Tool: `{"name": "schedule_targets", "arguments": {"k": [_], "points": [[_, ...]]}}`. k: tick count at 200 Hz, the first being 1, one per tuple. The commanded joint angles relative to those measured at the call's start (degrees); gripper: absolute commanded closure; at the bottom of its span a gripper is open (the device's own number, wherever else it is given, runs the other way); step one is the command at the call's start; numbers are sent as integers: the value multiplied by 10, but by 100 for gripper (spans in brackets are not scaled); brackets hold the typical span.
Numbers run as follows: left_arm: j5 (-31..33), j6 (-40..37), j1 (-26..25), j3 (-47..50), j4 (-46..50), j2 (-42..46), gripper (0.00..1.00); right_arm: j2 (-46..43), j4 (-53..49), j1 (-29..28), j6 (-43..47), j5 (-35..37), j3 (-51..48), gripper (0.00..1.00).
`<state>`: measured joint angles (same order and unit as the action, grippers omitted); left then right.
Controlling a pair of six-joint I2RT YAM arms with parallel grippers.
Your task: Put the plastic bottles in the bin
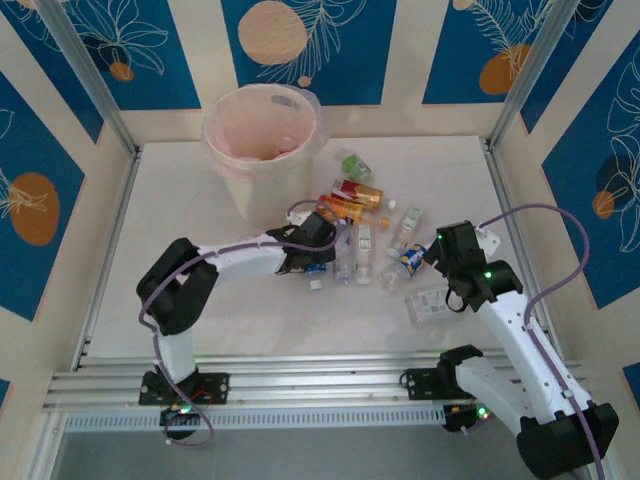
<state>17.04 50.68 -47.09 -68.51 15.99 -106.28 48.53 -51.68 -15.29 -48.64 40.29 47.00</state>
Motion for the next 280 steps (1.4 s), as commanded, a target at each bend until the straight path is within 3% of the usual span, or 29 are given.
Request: {"name": "schedule_targets", "arguments": {"k": [1, 93, 119, 144, 239, 280], "points": [[-16, -29, 4, -27, 27, -19, 22, -7, 4, 2, -5, 3, -7, 1], [-19, -58, 7, -50, 57, -51, 25, -13, -3, 3, -10, -1, -12, 1], [-29, -62, 7, -50, 52, -50, 35, -14, -4, 2, -10, -1, -12, 1], [-34, -68, 6, -48, 49, -41, 36, -17, -7, 2, -10, -3, -10, 1], [-54, -169, -24, -56, 108, 101, 37, -31, 12, 2, 16, -21, -10, 1], [-114, -232, -30, -77, 113, 165, 37, -32, 25, 1, 16, -23, -14, 1]]}}
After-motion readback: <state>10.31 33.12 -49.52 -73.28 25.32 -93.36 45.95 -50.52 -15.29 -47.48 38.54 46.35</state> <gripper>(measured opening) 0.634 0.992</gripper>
